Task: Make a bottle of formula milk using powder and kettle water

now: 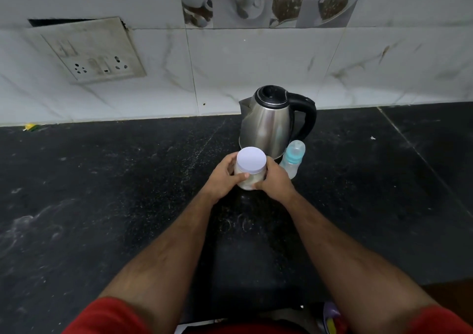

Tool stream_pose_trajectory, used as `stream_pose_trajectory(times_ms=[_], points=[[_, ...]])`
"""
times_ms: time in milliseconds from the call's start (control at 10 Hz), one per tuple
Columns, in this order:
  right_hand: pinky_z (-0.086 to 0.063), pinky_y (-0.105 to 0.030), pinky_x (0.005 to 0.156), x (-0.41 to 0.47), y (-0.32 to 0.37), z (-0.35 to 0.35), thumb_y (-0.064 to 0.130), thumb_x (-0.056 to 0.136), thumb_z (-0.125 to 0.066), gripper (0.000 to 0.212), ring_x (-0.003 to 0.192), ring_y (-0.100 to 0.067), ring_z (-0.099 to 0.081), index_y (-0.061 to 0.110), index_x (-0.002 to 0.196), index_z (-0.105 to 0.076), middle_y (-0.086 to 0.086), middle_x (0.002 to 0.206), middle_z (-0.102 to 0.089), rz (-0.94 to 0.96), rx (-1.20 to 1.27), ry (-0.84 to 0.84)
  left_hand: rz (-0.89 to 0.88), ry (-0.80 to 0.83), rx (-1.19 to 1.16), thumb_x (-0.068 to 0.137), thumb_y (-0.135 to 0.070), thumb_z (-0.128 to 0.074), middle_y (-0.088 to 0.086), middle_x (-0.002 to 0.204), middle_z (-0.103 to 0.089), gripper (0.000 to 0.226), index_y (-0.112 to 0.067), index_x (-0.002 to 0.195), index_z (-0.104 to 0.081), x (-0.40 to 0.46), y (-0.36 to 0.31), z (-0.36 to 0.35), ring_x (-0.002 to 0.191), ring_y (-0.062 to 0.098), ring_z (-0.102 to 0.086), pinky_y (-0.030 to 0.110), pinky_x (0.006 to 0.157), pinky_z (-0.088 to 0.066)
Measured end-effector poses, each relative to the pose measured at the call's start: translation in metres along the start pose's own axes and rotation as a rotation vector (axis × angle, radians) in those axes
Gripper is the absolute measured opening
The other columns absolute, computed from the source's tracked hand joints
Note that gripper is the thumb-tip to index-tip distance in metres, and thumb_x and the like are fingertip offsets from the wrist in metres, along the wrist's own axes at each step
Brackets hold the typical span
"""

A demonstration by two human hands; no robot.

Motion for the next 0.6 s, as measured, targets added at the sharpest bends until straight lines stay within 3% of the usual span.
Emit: stream_pose_trajectory(times_ms=[300, 400, 500, 600], points=[[-0.046, -0.034, 0.098, 0.013, -0.001, -0.002, 0.009, 0.070, -0.084, 0.083, 0.122, -0.024, -0.055, 0.013, 0.142, -0.042, -0.004, 0.134, -0.060, -0.028, -0.031, -0.027, 0.006, 0.003, 0.023, 0.084, 0.004, -0.071, 0.005, 0.142, -0.053, 0.065, -0.014, 0.140, -0.043, 0.014, 0.001, 0.001, 0.131, 0.017, -0.051, 0.039, 0.114, -0.039], [-0.046, -0.037, 0.101, 0.017, -0.005, -0.004, 0.009, 0.072, -0.083, 0.085, 0.123, -0.026, -0.055, 0.013, 0.144, -0.038, -0.006, 0.136, -0.058, -0.032, -0.062, -0.001, 0.022, 0.026, 0.031, 0.084, 0.000, -0.072, 0.003, 0.146, -0.051, 0.070, -0.012, 0.146, -0.039, 0.014, 0.008, 0.000, 0.134, 0.015, -0.048, 0.039, 0.116, -0.037], [-0.049, -0.042, 0.100, 0.009, -0.004, -0.002, 0.007, 0.072, -0.081, 0.081, 0.122, -0.028, -0.057, 0.011, 0.142, -0.041, -0.008, 0.135, -0.059, -0.054, -0.091, 0.032, 0.055, -0.001, 0.095, 0.078, -0.027, -0.078, -0.001, 0.153, -0.045, 0.088, -0.016, 0.152, -0.034, 0.004, 0.010, 0.001, 0.139, 0.011, -0.044, 0.038, 0.118, -0.034], [-0.049, -0.036, 0.098, -0.004, -0.009, -0.002, 0.015, 0.077, -0.080, 0.067, 0.119, -0.027, -0.058, 0.008, 0.135, -0.049, -0.010, 0.131, -0.061, -0.016, -0.135, 0.006, 0.055, -0.161, 0.283, 0.084, -0.031, -0.075, 0.001, 0.152, -0.046, 0.075, -0.018, 0.150, -0.040, -0.013, 0.012, 0.008, 0.140, 0.017, -0.043, 0.040, 0.118, -0.034]])
Point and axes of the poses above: each hand's wrist, its own x-axis towards the middle knuckle, its own z-axis out of the back of the hand, y = z × x, the point moved 7 cm from there along x, towards the middle knuckle
